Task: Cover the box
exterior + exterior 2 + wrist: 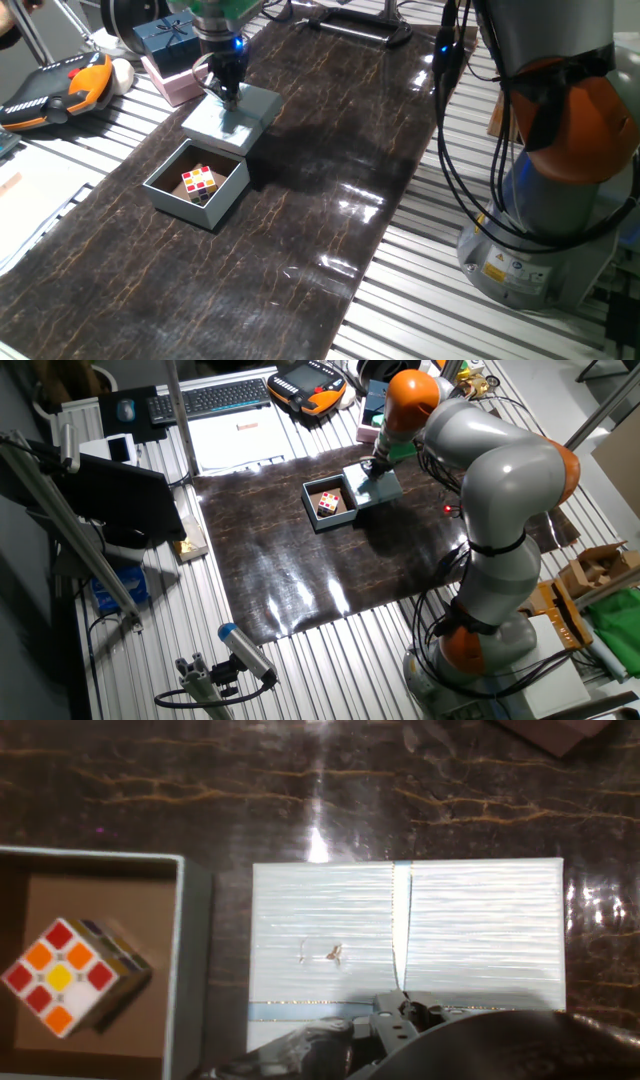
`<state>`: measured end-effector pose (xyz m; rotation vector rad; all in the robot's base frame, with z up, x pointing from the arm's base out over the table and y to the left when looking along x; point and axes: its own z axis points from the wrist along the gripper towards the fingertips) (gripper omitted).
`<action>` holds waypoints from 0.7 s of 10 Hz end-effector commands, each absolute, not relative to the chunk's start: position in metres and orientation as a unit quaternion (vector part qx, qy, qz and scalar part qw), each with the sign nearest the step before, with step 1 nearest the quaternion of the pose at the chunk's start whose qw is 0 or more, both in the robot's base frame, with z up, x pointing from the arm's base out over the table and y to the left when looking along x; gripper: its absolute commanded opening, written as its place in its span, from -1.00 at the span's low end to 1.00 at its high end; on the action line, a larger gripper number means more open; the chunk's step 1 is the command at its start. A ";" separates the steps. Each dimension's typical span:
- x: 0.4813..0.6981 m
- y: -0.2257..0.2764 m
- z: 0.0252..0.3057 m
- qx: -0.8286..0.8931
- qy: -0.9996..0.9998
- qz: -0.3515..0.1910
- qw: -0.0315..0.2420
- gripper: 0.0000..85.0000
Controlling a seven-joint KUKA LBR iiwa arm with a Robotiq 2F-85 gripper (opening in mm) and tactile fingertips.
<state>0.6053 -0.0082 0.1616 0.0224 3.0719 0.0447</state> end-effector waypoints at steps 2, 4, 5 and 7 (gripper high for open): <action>0.605 -0.008 0.162 0.010 0.999 0.001 0.035 -0.98; 0.605 -0.008 0.162 0.030 0.999 -0.001 0.026 -0.98; 0.605 -0.008 0.162 0.042 0.999 0.008 0.028 -0.98; 0.605 -0.008 0.162 0.058 0.998 -0.005 0.028 -0.98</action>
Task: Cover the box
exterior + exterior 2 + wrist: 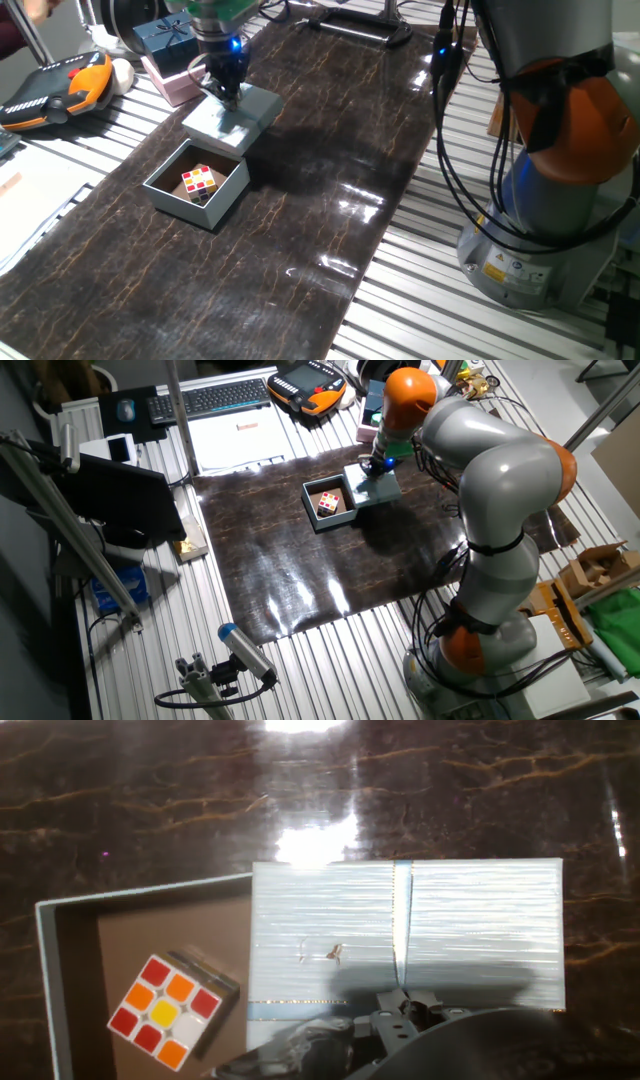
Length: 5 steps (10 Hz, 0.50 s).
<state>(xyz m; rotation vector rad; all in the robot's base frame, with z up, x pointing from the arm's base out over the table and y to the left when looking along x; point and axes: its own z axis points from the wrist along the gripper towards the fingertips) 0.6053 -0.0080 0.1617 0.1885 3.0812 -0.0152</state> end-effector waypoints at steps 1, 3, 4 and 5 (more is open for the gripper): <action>0.605 -0.008 0.162 0.068 0.997 -0.007 0.026 -0.98; 0.605 -0.008 0.162 0.073 0.997 -0.004 0.028 -0.98; 0.605 -0.008 0.162 0.069 0.997 -0.004 0.026 -0.98; 0.606 -0.004 0.161 0.061 0.998 0.004 0.028 -0.98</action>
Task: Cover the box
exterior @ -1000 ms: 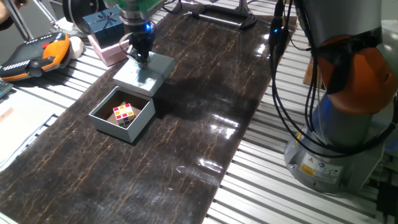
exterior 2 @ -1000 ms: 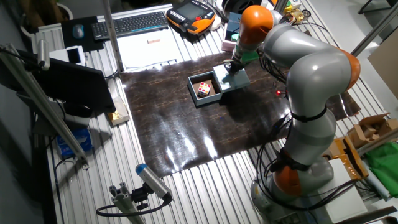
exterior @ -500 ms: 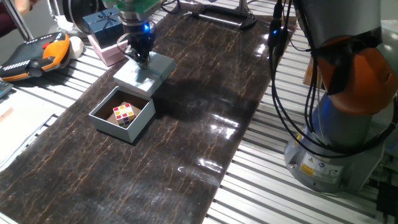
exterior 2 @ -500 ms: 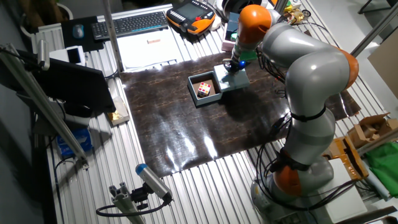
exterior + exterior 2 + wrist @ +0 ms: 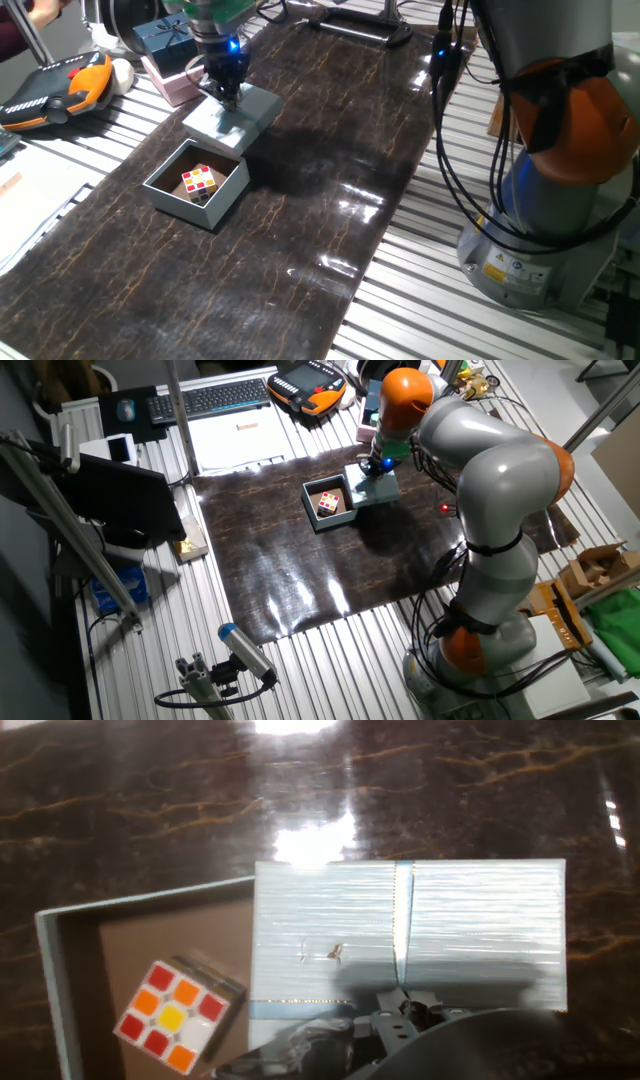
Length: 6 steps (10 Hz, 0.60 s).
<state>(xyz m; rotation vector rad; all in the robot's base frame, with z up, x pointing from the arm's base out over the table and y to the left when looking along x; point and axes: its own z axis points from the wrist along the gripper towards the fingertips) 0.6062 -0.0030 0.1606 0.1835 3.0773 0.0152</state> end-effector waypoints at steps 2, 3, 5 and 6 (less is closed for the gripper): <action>0.606 0.012 0.163 0.052 0.997 0.016 0.048 -0.98; 0.608 0.020 0.170 0.043 0.998 0.017 0.051 -0.98; 0.615 0.042 0.177 0.023 0.999 0.016 0.046 -0.98; 0.615 0.054 0.176 0.021 0.999 0.015 0.047 -0.98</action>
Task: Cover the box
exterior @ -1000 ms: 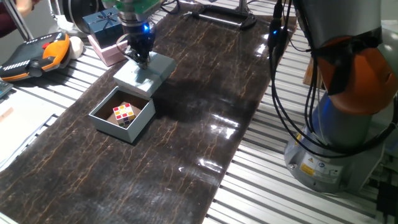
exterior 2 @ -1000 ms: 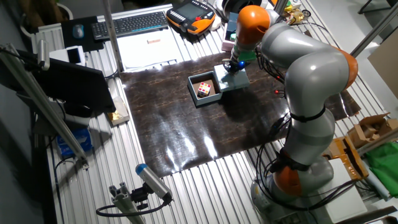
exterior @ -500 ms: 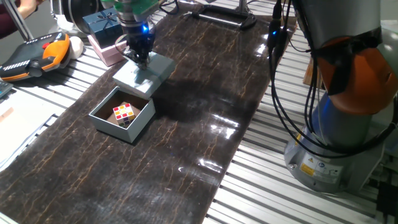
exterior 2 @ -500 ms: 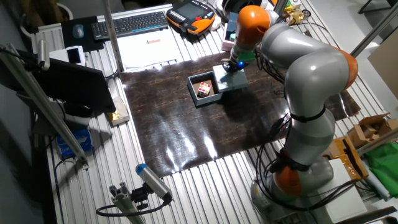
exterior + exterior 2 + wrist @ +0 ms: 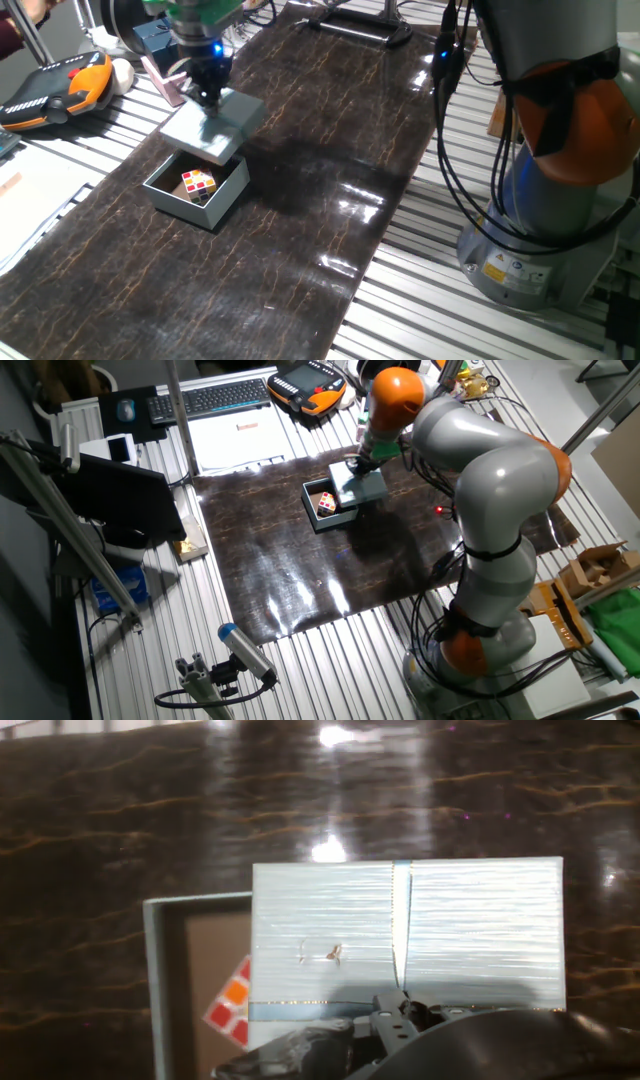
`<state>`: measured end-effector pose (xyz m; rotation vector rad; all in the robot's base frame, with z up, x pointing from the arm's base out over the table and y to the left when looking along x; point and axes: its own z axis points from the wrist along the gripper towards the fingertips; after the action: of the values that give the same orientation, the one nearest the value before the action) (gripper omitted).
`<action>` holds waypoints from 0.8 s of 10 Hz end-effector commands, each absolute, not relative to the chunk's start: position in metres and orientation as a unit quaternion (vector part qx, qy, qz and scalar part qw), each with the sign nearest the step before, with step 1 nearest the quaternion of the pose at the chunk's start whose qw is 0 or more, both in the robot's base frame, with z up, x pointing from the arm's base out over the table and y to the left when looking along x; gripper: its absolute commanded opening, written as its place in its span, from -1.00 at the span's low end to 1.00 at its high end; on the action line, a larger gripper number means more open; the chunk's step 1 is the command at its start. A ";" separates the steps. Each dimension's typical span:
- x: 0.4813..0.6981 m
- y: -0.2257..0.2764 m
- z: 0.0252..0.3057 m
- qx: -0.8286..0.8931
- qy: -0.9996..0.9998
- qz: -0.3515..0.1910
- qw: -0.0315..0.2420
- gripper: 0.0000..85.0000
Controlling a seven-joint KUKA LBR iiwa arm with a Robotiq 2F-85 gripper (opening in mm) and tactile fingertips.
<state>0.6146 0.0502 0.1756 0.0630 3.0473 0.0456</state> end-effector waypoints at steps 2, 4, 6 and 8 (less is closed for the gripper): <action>0.614 0.074 0.170 0.015 0.998 0.025 0.049 -0.98; 0.616 0.096 0.169 0.012 0.998 0.027 0.047 -0.98; 0.615 0.116 0.167 0.007 0.999 0.023 0.045 -0.98; 0.614 0.131 0.162 -0.006 0.999 0.020 0.045 -0.98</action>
<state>0.6137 0.1332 0.1605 -0.0305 3.0511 0.0598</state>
